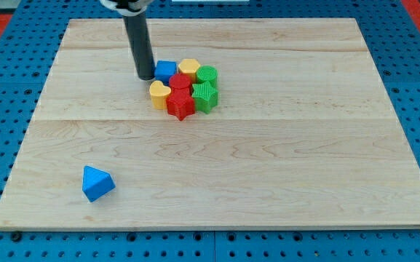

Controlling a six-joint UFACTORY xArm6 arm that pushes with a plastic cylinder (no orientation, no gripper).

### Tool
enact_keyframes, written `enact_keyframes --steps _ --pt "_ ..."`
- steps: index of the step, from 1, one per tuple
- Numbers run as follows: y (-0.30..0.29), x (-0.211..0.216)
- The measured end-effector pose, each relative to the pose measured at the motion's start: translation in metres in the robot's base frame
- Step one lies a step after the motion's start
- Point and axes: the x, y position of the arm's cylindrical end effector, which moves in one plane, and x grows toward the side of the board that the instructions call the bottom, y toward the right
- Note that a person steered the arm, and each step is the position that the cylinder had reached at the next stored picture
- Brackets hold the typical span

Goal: Move your arm towards the right of blue triangle

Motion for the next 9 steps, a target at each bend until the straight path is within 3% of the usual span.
enact_keyframes --steps 2,4,6,7,9 --pt "-0.008 -0.036" --pt "-0.127 -0.049" --pt "-0.130 0.101" --pt "-0.067 0.125" --pt "0.010 0.228"
